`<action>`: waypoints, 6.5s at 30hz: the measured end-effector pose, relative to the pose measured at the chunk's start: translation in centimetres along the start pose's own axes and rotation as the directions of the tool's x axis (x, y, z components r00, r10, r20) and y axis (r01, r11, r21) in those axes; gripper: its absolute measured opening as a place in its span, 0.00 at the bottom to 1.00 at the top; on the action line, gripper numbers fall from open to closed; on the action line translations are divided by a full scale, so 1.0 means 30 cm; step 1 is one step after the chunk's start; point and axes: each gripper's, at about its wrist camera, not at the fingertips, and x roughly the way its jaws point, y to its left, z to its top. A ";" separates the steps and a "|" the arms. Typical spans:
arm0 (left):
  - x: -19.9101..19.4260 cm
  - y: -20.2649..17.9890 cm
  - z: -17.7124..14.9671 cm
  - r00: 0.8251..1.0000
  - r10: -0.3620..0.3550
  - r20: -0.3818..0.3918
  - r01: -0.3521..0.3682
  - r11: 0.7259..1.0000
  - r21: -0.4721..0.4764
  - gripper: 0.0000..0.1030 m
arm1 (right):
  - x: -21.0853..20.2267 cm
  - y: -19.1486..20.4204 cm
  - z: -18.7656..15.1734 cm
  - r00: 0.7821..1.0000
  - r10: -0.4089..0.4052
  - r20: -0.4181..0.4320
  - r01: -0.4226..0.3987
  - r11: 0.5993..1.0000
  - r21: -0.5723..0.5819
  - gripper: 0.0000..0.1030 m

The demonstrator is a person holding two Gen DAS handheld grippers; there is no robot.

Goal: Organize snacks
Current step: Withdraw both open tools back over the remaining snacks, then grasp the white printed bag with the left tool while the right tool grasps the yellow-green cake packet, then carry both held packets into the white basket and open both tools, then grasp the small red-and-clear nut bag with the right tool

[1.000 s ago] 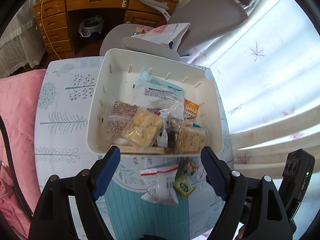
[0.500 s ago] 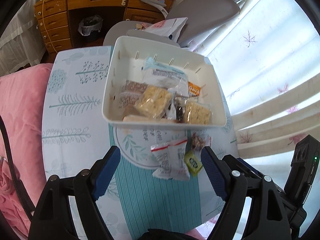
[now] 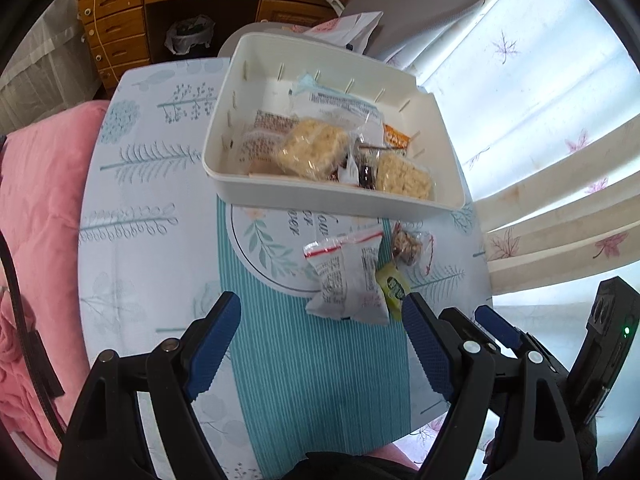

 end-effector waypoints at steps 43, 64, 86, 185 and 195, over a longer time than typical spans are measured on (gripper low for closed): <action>0.528 -0.166 0.009 0.954 0.251 -0.163 -0.287 0.924 -0.252 0.77 | 0.309 -0.216 -0.006 0.970 0.174 -0.167 -0.235 0.841 -0.487 0.72; 0.443 -0.030 -0.016 0.959 0.245 -0.141 -0.279 0.897 -0.343 0.53 | 0.407 -0.100 -0.055 0.991 0.037 -0.131 -0.111 0.771 -0.627 0.51; 0.165 0.051 -0.085 0.965 0.256 -0.062 -0.260 0.889 -0.376 0.53 | 0.406 0.012 -0.112 0.951 -0.038 -0.308 -0.124 0.864 -0.488 0.36; -0.134 -0.082 -0.129 0.983 0.150 0.109 -0.112 0.950 -0.292 0.85 | -0.118 -0.061 0.121 0.990 0.141 0.021 -0.131 0.958 -0.254 0.65; -0.091 -0.090 -0.317 0.959 0.274 0.078 -0.223 0.892 -0.394 0.85 | -0.021 -0.125 0.011 0.995 0.100 0.008 -0.089 0.923 -0.374 0.65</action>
